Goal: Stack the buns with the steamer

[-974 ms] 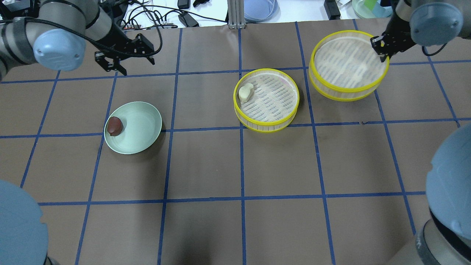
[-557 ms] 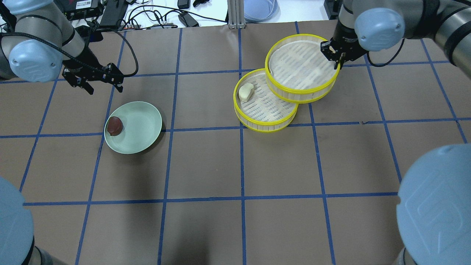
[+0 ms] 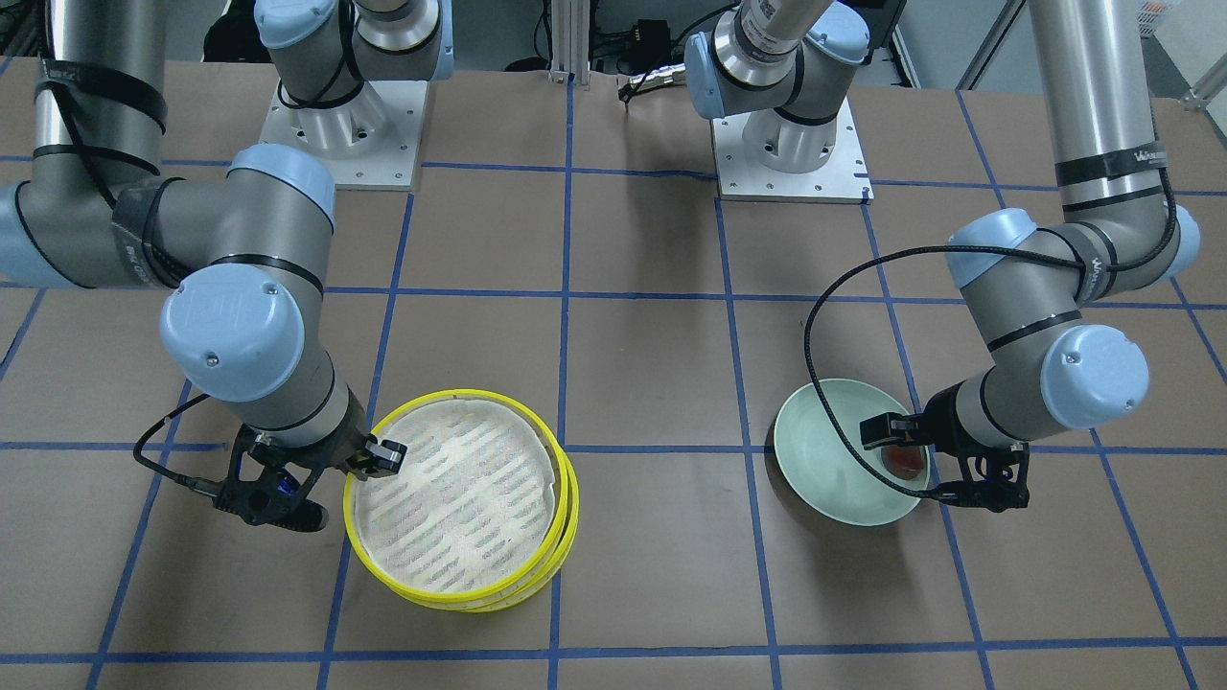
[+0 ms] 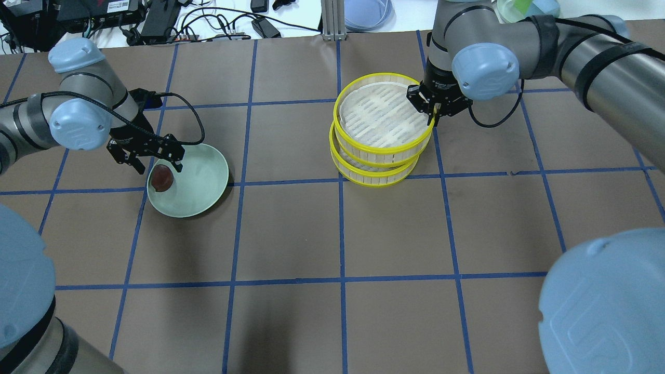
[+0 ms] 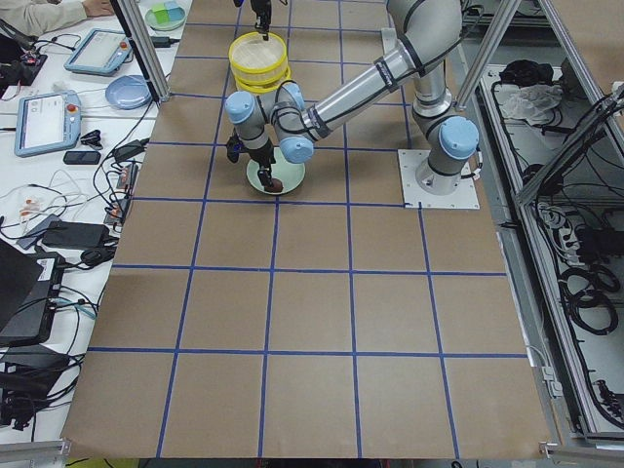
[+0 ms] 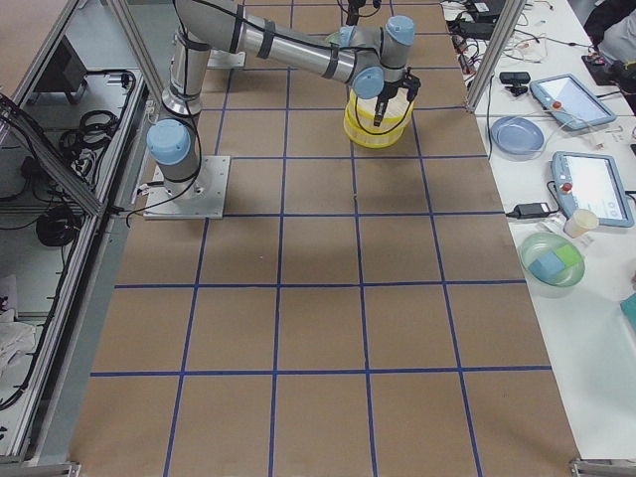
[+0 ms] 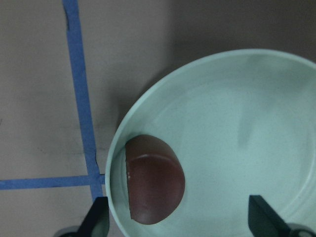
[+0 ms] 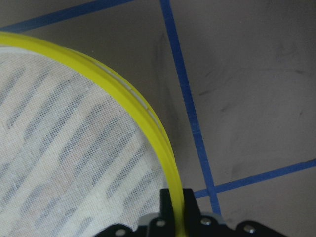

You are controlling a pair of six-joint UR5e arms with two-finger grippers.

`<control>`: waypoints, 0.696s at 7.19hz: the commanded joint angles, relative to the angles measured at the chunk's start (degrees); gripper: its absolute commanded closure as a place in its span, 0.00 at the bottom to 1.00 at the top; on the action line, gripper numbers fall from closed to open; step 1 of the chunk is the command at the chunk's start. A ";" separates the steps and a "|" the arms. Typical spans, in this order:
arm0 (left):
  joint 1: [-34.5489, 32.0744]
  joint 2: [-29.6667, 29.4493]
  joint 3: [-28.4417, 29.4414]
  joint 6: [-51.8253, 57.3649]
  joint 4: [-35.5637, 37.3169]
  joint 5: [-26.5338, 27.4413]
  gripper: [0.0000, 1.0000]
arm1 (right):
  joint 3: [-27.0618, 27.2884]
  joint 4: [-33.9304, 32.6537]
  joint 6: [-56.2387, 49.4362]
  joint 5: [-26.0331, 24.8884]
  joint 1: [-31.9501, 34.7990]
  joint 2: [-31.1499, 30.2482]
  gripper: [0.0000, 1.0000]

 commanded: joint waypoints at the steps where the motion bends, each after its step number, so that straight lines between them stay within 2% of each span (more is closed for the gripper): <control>1: 0.02 -1.63 0.23 0.13 0.86 0.13 0.28 | 0.34 -0.07 0.81 1.30 0.05 0.00 1.00; 2: 0.02 -1.89 0.23 0.04 0.86 0.30 0.53 | 0.34 -0.16 0.81 1.38 0.05 0.09 1.00; 3: 0.02 -1.98 0.32 0.13 0.86 0.91 0.87 | 0.34 -0.25 0.72 1.04 0.05 0.09 1.00; 4: 0.02 -2.16 0.32 0.22 0.86 2.66 1.00 | 0.34 0.01 0.80 1.38 0.05 0.09 1.00; 5: 0.02 -2.16 0.58 0.13 0.86 2.94 1.00 | 0.34 0.19 0.81 1.47 0.05 0.09 1.00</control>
